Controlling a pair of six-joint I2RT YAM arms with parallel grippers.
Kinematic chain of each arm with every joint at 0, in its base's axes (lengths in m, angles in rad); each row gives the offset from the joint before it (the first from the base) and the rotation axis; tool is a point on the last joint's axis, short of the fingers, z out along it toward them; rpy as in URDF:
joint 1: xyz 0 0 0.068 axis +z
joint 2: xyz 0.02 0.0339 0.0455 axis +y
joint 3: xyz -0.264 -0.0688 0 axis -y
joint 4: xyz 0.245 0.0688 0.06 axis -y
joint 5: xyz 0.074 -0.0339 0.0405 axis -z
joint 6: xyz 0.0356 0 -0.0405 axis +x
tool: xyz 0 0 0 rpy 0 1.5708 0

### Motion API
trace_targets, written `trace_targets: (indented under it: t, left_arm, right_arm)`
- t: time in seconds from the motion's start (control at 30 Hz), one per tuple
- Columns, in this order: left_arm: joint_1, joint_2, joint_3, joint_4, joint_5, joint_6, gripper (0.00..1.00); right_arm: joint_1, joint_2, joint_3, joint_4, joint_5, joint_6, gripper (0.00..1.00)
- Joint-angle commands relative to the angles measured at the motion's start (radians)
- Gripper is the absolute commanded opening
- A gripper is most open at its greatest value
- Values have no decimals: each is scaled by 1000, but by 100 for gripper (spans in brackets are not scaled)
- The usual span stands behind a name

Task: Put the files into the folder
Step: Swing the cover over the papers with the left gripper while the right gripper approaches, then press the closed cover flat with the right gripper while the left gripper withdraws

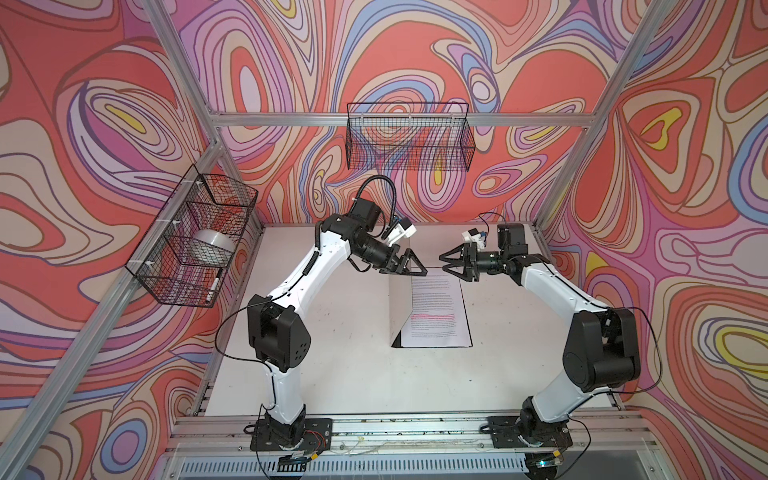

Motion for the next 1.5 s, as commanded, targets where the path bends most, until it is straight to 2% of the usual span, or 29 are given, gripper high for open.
trace_targets:
  t: [0.0, 0.4, 0.53, 0.67, 0.77, 0.9, 1.03, 1.23, 1.47]
  left_arm:
    - [-24, 55, 42, -55, -15, 22, 100]
    - [-42, -2, 60, -68, -105, 39, 100]
    - [-21, -97, -42, -27, -130, 24, 100]
    - [48, -187, -140, 9, -121, 1, 100]
    - [116, -246, -208, 46, -125, -20, 100]
    - [180, -304, -286, 99, -193, -44, 100]
    - [190, -336, -332, 102, -287, -15, 100]
    - [191, -324, -423, 121, -340, -10, 98]
    - [191, -268, -371, 93, -356, -11, 97]
  right_arm:
    - [4, 24, 22, 30, -25, 10, 55]
    - [12, 104, 35, 21, -26, -16, 55]
    - [13, 140, 47, -28, -19, -51, 54]
    - [12, 146, 68, -131, 14, -131, 53]
    - [13, 148, 90, -241, 77, -209, 52]
    - [14, 148, 101, -355, 175, -289, 49]
    - [18, 146, 88, -372, 217, -300, 46]
    - [67, 160, 140, -526, 403, -376, 44]
    - [83, 147, 131, -558, 500, -392, 43]
